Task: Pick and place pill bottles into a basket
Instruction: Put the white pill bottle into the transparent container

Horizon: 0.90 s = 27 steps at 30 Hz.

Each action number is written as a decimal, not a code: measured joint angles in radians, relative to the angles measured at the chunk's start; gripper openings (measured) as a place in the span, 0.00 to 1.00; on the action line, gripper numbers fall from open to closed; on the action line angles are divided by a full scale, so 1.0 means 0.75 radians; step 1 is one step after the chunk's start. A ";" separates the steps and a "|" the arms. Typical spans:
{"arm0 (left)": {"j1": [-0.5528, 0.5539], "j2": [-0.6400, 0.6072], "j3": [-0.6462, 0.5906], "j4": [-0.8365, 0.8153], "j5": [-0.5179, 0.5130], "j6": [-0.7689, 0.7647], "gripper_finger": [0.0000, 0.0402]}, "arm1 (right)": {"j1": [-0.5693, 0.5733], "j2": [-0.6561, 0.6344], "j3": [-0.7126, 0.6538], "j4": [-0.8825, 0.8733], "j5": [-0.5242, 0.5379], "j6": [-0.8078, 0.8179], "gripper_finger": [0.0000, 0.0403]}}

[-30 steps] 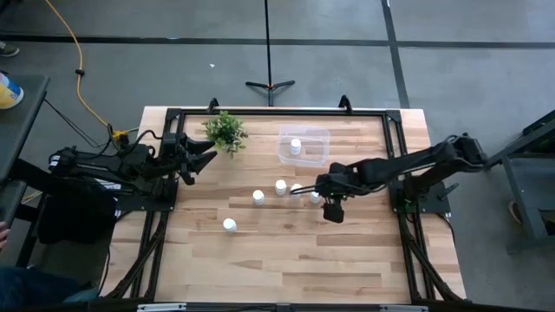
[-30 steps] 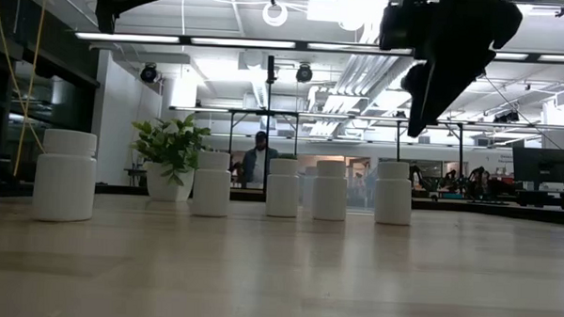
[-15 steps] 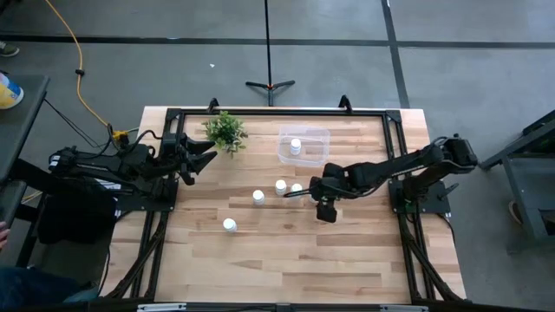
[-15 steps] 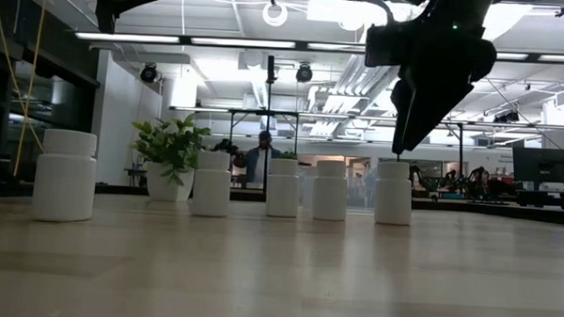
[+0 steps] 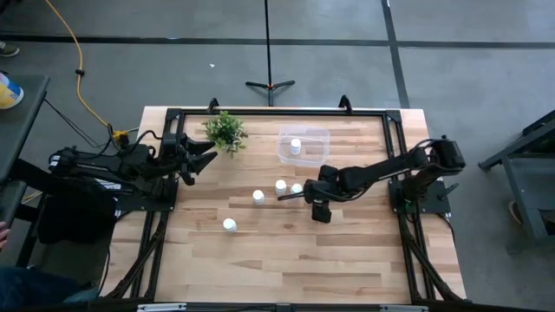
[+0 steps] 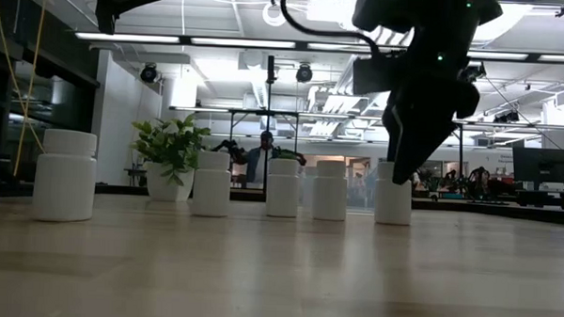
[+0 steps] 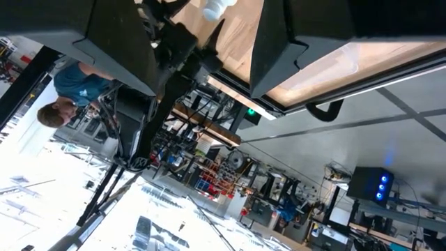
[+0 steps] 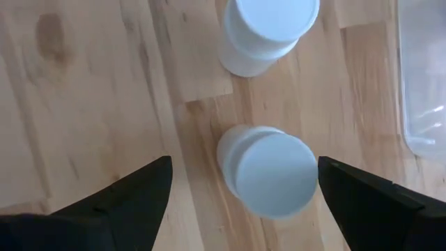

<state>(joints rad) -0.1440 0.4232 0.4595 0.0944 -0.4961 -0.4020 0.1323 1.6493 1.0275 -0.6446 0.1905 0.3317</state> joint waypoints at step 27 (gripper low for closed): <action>0.000 0.000 0.000 -0.011 -0.001 0.000 0.65 | -0.065 0.019 0.000 0.028 -0.068 -0.095 0.86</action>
<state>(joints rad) -0.1443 0.4232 0.4592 0.0858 -0.4969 -0.4019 0.0834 1.6638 1.0275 -0.6236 0.1394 0.2607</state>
